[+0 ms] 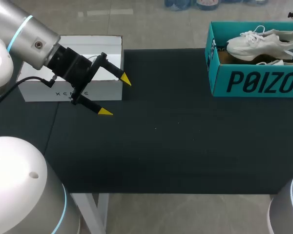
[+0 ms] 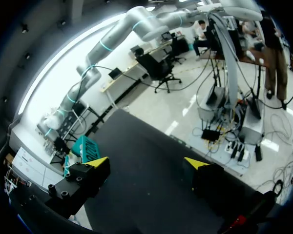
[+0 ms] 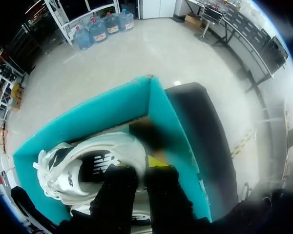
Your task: Take the shoe out of the shoebox, open the shoe tongue, remove and reinsert the insole, then place the shoe into the shoebox
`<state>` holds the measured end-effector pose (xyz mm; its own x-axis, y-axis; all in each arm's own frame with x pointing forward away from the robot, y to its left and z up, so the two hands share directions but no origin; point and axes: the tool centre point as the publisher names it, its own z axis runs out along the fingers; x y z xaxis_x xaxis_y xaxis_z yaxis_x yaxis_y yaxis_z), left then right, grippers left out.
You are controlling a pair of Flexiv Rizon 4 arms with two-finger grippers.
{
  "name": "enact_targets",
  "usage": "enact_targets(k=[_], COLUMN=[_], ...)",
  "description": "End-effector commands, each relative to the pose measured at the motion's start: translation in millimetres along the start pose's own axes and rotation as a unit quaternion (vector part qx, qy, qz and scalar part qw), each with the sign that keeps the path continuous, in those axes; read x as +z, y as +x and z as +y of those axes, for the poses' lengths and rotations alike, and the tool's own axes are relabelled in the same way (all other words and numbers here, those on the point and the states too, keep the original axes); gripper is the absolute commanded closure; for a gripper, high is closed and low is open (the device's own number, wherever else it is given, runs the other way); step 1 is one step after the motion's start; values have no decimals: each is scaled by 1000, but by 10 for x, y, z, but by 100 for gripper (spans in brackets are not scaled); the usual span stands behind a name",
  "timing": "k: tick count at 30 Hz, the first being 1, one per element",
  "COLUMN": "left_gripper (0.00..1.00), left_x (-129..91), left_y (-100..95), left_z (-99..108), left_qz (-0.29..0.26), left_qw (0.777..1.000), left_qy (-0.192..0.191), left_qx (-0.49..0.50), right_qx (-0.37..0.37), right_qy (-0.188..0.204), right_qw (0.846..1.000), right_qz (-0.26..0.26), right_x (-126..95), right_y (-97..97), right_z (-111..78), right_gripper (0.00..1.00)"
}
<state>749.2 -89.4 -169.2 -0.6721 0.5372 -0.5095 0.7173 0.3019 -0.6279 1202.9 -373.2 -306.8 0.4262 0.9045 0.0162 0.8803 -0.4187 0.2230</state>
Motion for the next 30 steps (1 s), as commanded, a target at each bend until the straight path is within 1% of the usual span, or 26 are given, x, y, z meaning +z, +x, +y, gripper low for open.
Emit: enact_targets(k=[1,5,16,25,26,27,29,30], left_gripper=[0,0,0,0,0,0,0,0], left_x=[-2,-2,-2,-2,-2,-2,-2,-2], left_y=[0,0,0,0,0,0,0,0], left_z=[0,0,0,0,0,0,0,0], left_qz=[1,1,1,1,1,1,1,1], left_qw=[1000,1000,1000,1000,1000,1000,1000,1000], left_qy=[-1,-1,-1,-1,-1,-1,-1,-1], left_qx=[0,0,0,0,0,0,0,0], right_qx=[-1,1,-6,4,11,16,19,19], right_qy=[14,18,19,20,18,15,7,7], right_qw=[1000,1000,1000,1000,1000,1000,1000,1000], right_qz=[0,0,-7,-6,-4,-7,-2,-2], right_x=[135,213,386,400,381,349,276,276], right_y=[9,3,-18,-44,-47,-48,-42,-42], right_z=[75,45,-136,-168,-168,-171,-190,-190], right_gripper=[100,100,100,100,87,2,0,0])
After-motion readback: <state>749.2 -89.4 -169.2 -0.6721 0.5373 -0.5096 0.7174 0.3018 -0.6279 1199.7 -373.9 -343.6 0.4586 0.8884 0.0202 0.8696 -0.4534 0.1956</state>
